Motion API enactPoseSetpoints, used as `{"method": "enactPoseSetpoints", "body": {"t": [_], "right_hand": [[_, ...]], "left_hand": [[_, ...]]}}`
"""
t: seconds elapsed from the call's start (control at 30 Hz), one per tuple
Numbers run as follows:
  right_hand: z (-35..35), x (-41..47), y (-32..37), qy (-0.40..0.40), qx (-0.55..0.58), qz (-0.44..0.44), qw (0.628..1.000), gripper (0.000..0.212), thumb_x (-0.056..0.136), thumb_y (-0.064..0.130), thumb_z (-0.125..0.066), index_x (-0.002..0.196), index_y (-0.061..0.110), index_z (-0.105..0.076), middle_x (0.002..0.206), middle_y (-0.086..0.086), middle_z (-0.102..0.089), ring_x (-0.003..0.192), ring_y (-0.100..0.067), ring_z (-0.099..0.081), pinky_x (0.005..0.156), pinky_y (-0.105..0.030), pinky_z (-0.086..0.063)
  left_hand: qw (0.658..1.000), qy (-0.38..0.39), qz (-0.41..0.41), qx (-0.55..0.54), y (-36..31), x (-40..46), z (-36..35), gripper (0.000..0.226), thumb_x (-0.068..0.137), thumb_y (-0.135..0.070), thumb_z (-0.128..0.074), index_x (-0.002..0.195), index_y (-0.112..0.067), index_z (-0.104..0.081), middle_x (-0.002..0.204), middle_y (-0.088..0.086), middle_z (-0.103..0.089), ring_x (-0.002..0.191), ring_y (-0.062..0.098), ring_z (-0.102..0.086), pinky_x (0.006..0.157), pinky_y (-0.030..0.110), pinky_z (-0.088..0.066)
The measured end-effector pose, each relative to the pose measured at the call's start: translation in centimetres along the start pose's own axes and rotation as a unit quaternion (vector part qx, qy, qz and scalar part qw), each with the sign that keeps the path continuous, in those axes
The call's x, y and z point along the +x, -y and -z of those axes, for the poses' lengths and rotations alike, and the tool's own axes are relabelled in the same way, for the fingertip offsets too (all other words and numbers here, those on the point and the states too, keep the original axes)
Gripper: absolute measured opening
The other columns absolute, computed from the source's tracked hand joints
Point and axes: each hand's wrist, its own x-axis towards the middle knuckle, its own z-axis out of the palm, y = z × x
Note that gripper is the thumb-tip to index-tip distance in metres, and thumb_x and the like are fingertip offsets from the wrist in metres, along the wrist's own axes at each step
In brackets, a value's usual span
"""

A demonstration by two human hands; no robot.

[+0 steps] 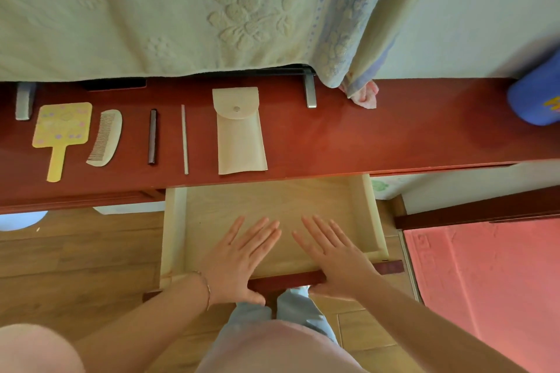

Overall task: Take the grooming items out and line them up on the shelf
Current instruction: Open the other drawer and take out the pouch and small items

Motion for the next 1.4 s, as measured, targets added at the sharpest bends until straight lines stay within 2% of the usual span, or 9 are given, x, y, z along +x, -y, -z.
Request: {"method": "enactPoseSetpoints", "body": {"t": [0.13,0.27,0.4,0.5,0.67,0.93,1.13,1.4], "right_hand": [[-0.2,0.0,-0.4,-0.018,0.000,-0.011,1.000,0.122,0.054,0.073,-0.065,0.150,0.022,-0.010,0.155,-0.012,-0.019,0.142,-0.028,-0.010,0.109,-0.046,-0.013],[0.2,0.7,-0.9,-0.044,-0.021,-0.027,0.998,0.128,0.051,0.075,-0.069,0.150,0.019,-0.009,0.155,-0.012,-0.013,0.141,-0.029,-0.012,0.114,-0.050,-0.016],[1.7,2.4,-1.7,-0.067,-0.032,-0.064,0.995,0.130,0.045,0.072,-0.074,0.148,0.016,-0.018,0.153,-0.014,-0.021,0.140,-0.029,-0.019,0.109,-0.050,-0.021],[2.9,3.8,-2.3,-0.091,-0.044,-0.088,0.991,0.130,0.045,0.065,-0.080,0.147,0.015,-0.017,0.153,-0.016,-0.024,0.140,-0.031,-0.024,0.110,-0.049,-0.021],[4.5,6.2,-3.7,-0.118,-0.059,-0.119,0.984,0.123,0.052,0.060,-0.080,0.146,0.012,-0.015,0.152,-0.017,-0.025,0.140,-0.033,-0.024,0.112,-0.048,-0.019],[5.9,9.0,-5.5,-0.142,-0.069,-0.132,0.979,0.114,0.058,0.056,-0.079,0.146,0.010,-0.021,0.152,-0.016,-0.026,0.140,-0.033,-0.024,0.112,-0.046,-0.016],[6.2,10.9,-6.4,-0.170,-0.050,-0.149,0.973,0.105,0.064,0.048,-0.079,0.145,0.009,-0.025,0.150,-0.017,-0.029,0.139,-0.033,-0.027,0.111,-0.047,-0.019],[5.7,12.0,-6.7,-0.163,-0.031,-0.168,0.972,0.109,0.062,0.047,-0.081,0.145,0.011,-0.021,0.151,-0.018,-0.027,0.139,-0.033,-0.025,0.111,-0.046,-0.019]], "left_hand": [[1.000,-0.009,0.020,-0.001,0.0,-0.5,-0.6,0.122,0.056,-0.080,-0.052,0.147,-0.010,-0.012,0.156,0.007,-0.006,0.143,0.023,-0.005,0.110,0.050,-0.008],[0.998,-0.024,0.055,0.005,0.7,-0.3,-0.2,0.124,0.056,-0.077,-0.057,0.147,-0.008,-0.010,0.156,0.009,-0.002,0.142,0.024,-0.006,0.111,0.050,-0.006],[0.994,-0.053,0.099,0.014,1.8,0.6,0.8,0.123,0.056,-0.070,-0.066,0.146,-0.007,-0.011,0.154,0.009,-0.008,0.141,0.025,-0.006,0.111,0.051,-0.006],[0.987,-0.085,0.132,0.031,2.9,1.3,1.6,0.119,0.060,-0.064,-0.069,0.146,-0.006,-0.009,0.154,0.009,-0.009,0.141,0.024,-0.006,0.111,0.052,-0.009],[0.974,-0.105,0.193,0.048,5.5,2.0,2.6,0.117,0.060,-0.058,-0.073,0.144,-0.005,-0.011,0.152,0.014,-0.023,0.140,0.027,-0.020,0.110,0.055,-0.017],[0.964,-0.130,0.225,0.046,8.3,3.7,3.2,0.112,0.062,-0.053,-0.074,0.144,-0.004,-0.016,0.151,0.014,-0.025,0.140,0.027,-0.017,0.110,0.054,-0.019],[0.959,-0.154,0.233,0.045,10.0,4.6,3.6,0.104,0.068,-0.043,-0.073,0.144,-0.003,-0.015,0.151,0.013,-0.027,0.139,0.027,-0.021,0.110,0.053,-0.023],[0.964,-0.152,0.211,0.052,10.4,5.4,3.3,0.097,0.071,-0.035,-0.072,0.145,-0.006,-0.017,0.152,0.011,-0.021,0.140,0.024,-0.015,0.113,0.052,-0.016]]}}
